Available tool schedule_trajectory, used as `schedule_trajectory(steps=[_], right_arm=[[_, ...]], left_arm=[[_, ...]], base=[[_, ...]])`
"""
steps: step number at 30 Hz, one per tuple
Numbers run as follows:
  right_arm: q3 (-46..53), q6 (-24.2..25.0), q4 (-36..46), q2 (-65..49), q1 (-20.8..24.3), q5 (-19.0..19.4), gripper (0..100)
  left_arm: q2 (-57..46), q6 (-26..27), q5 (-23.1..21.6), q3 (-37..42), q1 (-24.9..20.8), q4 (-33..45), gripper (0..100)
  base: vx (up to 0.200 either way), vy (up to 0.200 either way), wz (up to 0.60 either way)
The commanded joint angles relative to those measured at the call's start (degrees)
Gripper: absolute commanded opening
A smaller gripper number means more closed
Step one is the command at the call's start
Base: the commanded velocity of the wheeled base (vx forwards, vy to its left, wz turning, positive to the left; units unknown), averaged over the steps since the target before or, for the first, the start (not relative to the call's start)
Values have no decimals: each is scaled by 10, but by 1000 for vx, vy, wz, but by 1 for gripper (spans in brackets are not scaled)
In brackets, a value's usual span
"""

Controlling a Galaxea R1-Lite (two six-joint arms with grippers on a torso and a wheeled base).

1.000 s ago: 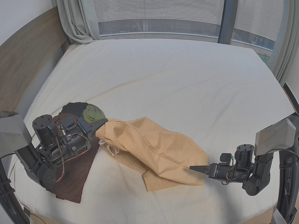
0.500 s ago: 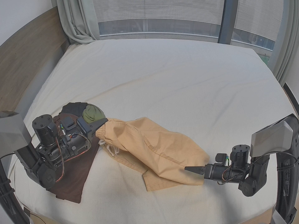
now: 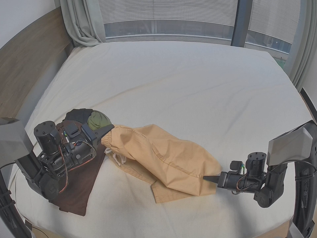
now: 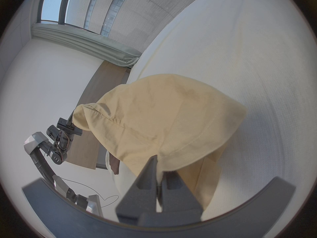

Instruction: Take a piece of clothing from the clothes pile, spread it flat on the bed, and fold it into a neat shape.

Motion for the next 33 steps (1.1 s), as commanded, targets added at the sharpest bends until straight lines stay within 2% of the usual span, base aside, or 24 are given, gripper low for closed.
schedule_trajectory(steps=[1, 10, 12, 14, 17, 25, 28, 33], right_arm=[[14, -1, 1, -52, -9, 1, 0], [41, -1, 3, -141, -9, 6, 0], [50, -3, 3, -171, -8, 7, 0], [52, -3, 3, -177, -8, 7, 0], [51, -2, 3, -209, -10, 7, 0], [47, 0, 4, -272, -9, 8, 0], [45, 3, 4, -297, -9, 8, 0], [43, 3, 4, -316, -12, 8, 0]], left_arm=[[-6, 4, 2, 0, 0, -1, 0], [-30, 20, -5, 7, 4, -1, 0], [-39, 56, -19, 10, 13, -2, 0], [-42, 64, -25, 13, 16, -2, 0], [-55, 114, -56, 24, 30, -1, 0], [-59, 190, -57, 28, 35, -1, 0], [-59, 209, -57, 29, 35, -1, 0], [-59, 213, -53, 24, 37, -1, 0]], base=[[0, 0, 0], [0, 0, 0], [0, 0, 0], [0, 0, 0], [0, 0, 0], [0, 0, 0], [0, 0, 0], [0, 0, 0]])
